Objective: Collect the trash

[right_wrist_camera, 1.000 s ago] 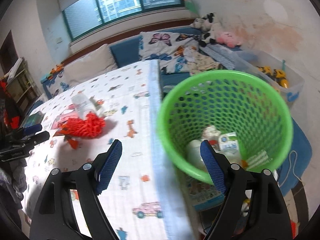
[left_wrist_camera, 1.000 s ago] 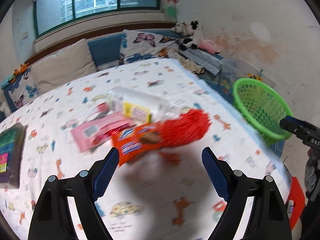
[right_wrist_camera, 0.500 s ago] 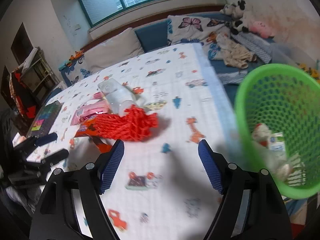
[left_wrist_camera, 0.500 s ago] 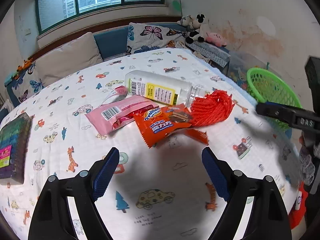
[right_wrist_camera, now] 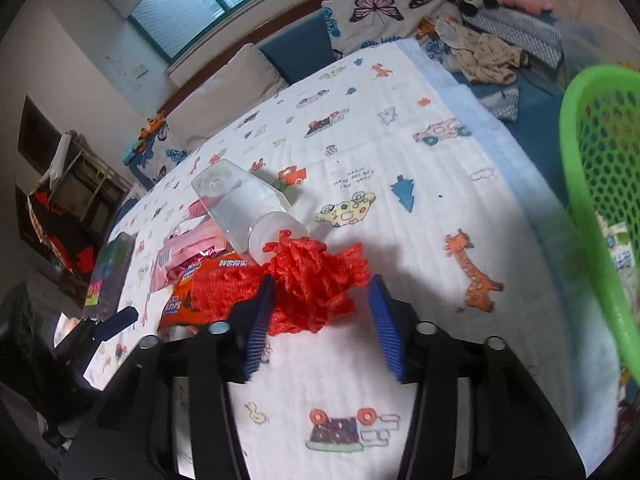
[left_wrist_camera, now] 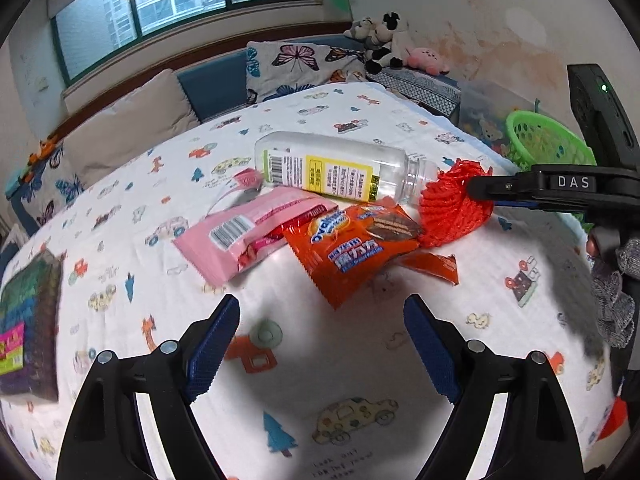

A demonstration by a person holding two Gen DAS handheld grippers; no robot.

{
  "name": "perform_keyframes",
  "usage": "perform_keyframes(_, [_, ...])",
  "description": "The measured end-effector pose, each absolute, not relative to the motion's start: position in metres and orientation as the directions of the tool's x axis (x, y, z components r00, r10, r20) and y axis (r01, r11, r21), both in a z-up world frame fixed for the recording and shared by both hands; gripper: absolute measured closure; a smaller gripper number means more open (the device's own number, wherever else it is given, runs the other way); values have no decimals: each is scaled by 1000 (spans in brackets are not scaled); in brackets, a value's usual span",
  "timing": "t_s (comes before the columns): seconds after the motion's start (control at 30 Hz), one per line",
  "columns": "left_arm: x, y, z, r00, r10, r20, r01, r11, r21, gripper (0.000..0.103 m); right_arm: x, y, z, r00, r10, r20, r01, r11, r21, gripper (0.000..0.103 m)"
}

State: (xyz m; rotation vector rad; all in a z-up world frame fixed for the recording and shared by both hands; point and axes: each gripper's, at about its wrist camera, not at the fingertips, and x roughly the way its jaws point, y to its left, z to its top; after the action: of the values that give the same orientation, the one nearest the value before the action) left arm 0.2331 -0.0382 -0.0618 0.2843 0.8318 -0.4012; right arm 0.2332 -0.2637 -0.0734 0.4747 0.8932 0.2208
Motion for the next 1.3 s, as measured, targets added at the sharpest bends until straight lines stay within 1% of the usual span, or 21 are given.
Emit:
perform_keyframes(0.1, [241, -44, -64, 603, -225, -766, 468, 877, 111, 21, 229, -264, -69, 632, 360, -686, 12, 881, 473, 67])
perform_keyframes(0.13, [242, -46, -65, 602, -224, -766, 475, 872, 118, 21, 228, -265, -66, 640, 353, -683, 8, 885, 465, 76])
perform_keyframes(0.27, [245, -59, -69, 614, -211, -761, 518, 835, 187, 22, 221, -267, -56, 665, 312, -679, 3, 908, 420, 78])
perform_keyframes(0.37, [249, -66, -73, 612, -197, -765, 532, 819, 214, 29, 216, -271, -52, 678, 294, -674, 0, 917, 400, 78])
perform_keyframes(0.47, [251, -69, -75, 615, -194, -765, 535, 815, 223, 41, 212, -275, -51, 686, 281, -671, 7, 920, 393, 78])
perform_keyframes(0.5, [251, -69, -74, 612, -203, -764, 538, 815, 214, 46, 211, -276, -50, 689, 277, -670, 9, 921, 390, 78])
perform_keyframes(0.53, [251, -69, -74, 609, -211, -765, 541, 815, 206, 48, 210, -278, -50, 691, 273, -669, 9, 922, 386, 78])
perform_keyframes(0.6, [250, -69, -73, 608, -222, -763, 547, 813, 200, 55, 206, -281, -47, 695, 260, -671, 9, 929, 370, 78])
perform_keyframes(0.63, [248, -70, -73, 612, -220, -759, 546, 812, 206, 57, 205, -282, -46, 697, 255, -670, 8, 932, 364, 78])
perform_keyframes(0.7, [246, -70, -73, 612, -221, -760, 547, 812, 204, 66, 199, -287, -43, 705, 240, -667, 9, 938, 347, 78])
perform_keyframes(0.83, [242, -66, -69, 595, -244, -766, 543, 825, 159, 74, 186, -298, -37, 718, 228, -657, 17, 939, 344, 78])
perform_keyframes(0.9, [237, -64, -67, 591, -250, -767, 542, 828, 148, 81, 179, -304, -34, 726, 220, -652, 22, 939, 342, 78])
perform_keyframes(1.1, [218, -59, -54, 577, -271, -771, 539, 835, 110, 85, 163, -324, -26, 745, 187, -640, 47, 943, 330, 78])
perform_keyframes(1.3, [202, -63, -35, 562, -322, -761, 556, 829, 60, 85, 145, -354, -24, 759, 133, -638, 101, 943, 316, 78])
